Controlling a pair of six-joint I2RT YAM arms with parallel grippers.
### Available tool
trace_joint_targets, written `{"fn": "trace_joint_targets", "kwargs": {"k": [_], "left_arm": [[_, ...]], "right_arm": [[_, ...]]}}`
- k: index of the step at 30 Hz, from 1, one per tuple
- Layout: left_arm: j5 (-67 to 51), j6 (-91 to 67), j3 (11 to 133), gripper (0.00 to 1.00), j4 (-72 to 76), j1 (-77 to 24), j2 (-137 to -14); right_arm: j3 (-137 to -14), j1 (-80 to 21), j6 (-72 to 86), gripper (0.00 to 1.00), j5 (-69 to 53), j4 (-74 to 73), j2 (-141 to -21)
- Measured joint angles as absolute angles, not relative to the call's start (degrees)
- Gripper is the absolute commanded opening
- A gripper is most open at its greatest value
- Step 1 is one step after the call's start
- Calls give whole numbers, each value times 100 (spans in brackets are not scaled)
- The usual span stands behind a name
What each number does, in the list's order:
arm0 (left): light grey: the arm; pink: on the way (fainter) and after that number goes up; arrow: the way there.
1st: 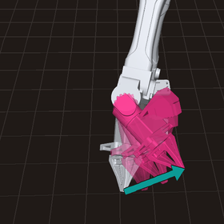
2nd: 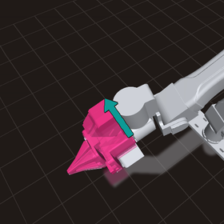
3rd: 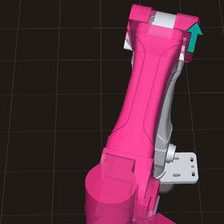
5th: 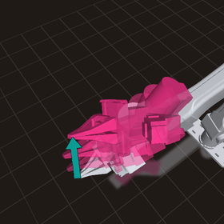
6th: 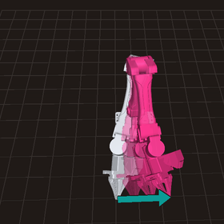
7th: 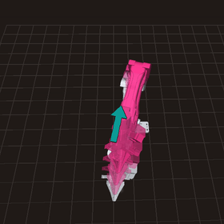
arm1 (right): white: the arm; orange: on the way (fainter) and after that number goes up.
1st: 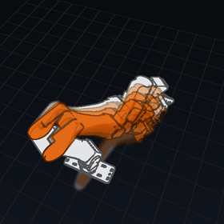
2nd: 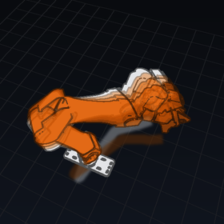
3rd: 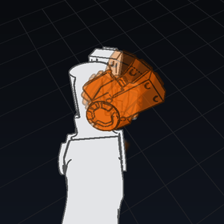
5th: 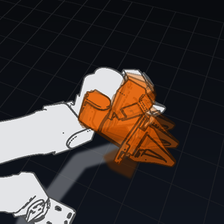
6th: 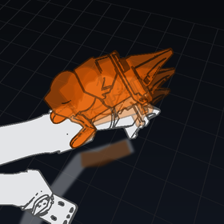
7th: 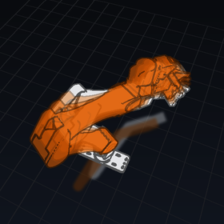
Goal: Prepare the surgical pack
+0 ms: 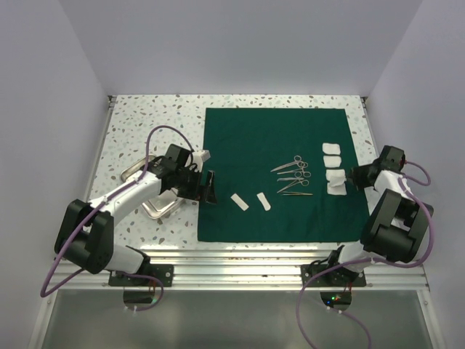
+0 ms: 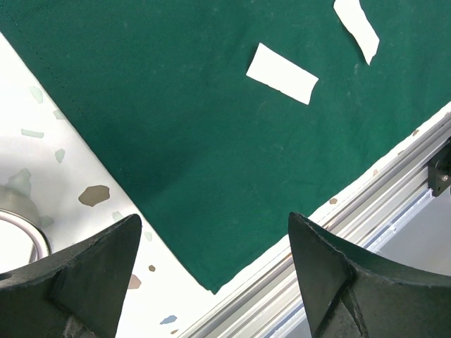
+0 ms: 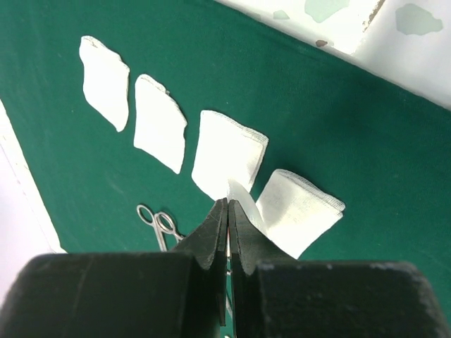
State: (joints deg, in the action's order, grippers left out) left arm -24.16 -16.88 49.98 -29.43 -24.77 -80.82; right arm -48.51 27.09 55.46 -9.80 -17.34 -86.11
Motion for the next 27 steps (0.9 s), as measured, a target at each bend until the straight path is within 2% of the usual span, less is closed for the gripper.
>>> {"fn": "trace_joint_targets", "kwargs": {"k": [27], "left_arm": [[-2418, -1691, 4998, 89, -2943, -2477, -8110]], "right_arm": [[-4755, 2703, 5996, 0, -1249, -1623, -8486]]}}
